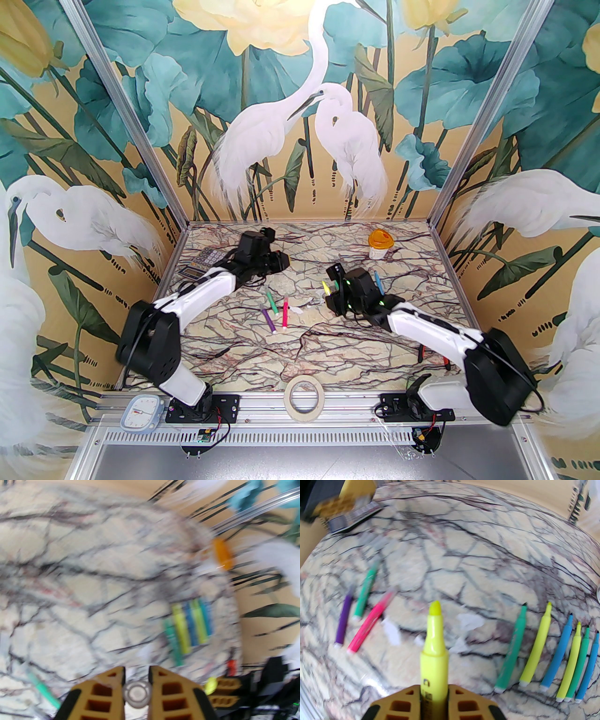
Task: Open the pen caps
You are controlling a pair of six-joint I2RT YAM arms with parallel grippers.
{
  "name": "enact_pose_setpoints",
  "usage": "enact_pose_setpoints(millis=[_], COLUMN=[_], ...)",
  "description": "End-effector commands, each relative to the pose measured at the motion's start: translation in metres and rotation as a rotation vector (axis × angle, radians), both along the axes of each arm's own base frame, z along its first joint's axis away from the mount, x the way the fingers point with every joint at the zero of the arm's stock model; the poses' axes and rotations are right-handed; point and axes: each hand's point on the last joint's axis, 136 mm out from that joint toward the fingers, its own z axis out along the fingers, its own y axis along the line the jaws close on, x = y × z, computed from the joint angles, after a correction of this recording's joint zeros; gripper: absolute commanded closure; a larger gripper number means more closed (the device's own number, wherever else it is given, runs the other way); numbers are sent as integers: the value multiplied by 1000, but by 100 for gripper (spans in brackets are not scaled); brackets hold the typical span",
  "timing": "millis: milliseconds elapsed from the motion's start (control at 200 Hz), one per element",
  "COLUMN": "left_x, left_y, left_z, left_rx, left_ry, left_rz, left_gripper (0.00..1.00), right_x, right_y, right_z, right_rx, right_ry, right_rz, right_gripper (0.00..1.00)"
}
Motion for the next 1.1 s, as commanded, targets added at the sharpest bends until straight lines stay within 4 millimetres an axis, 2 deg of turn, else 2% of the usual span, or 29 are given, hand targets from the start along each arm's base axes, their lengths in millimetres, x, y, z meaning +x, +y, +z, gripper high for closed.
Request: enact_pose_setpoints(millis=[0,160,430,780,965,1095], left_x=[-8,-3,4,13,18,20], left_y=[23,25,29,25,25,23], left_z=[-37,-55,-79,-101,-105,-113], left_rx=[198,250,320,362,371,378], left_ry=[109,152,207,233,234,251], left_rz=[28,34,43,9,11,2], left_gripper=[100,100,100,96,88,86], right_x=[19,35,57,63,64,63], right_y=[-12,-19,-10,-2,0,0], right_z=[-8,-21,-36,-55,-65,-71], right_rx=[-48,-98,-104,-105,-113,-123], right_ry=[27,50,103,152,181,196], right_rz=[-106,-183,-237,-243,-242,-244], right_gripper=[100,100,100,97,94,93])
